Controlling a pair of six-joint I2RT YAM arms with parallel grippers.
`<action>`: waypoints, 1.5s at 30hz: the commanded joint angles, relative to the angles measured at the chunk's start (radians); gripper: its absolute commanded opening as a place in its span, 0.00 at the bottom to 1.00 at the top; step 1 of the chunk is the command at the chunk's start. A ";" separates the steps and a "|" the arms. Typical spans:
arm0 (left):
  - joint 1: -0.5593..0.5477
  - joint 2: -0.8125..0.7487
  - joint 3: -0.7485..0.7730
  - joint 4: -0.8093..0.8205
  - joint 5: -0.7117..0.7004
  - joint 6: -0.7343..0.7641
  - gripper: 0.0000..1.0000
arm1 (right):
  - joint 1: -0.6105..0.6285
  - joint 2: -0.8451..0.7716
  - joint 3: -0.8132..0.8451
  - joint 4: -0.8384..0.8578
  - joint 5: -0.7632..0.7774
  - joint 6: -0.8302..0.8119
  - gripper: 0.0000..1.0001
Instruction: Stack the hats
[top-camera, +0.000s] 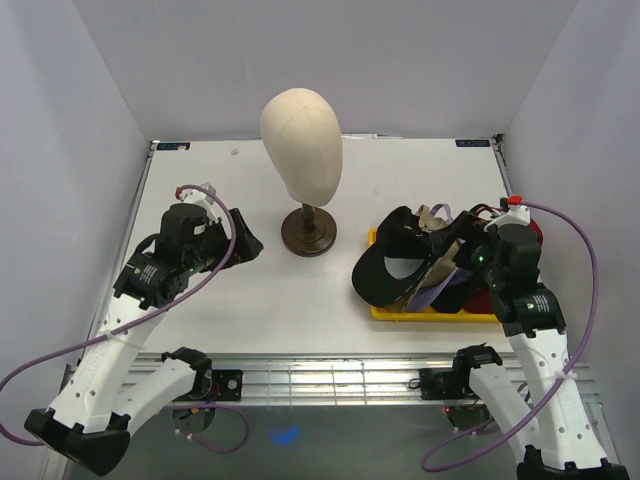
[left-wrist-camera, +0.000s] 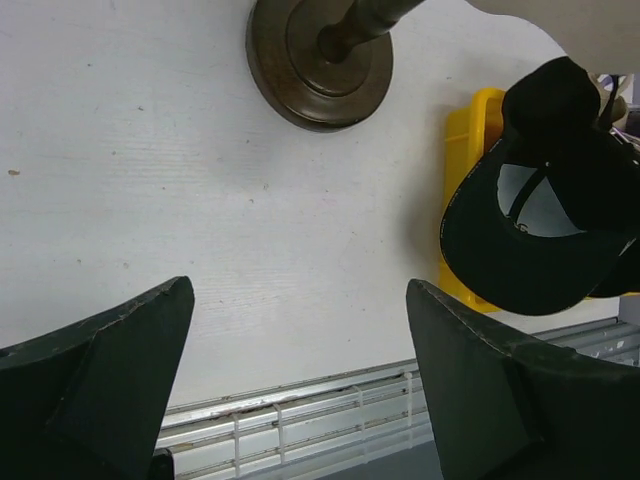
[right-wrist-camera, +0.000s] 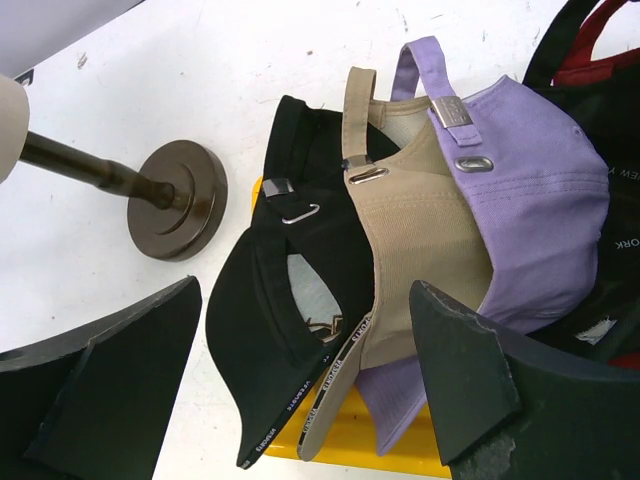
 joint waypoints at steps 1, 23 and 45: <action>-0.003 -0.049 -0.017 0.041 0.053 0.042 0.98 | 0.003 -0.014 0.038 0.010 -0.005 -0.019 0.89; -0.101 -0.109 -0.207 0.217 0.171 -0.100 0.89 | 0.003 0.123 0.035 0.076 -0.180 -0.038 0.90; -0.938 0.627 0.153 0.406 -0.492 -0.104 0.77 | 0.004 0.223 0.245 -0.025 -0.173 -0.042 0.93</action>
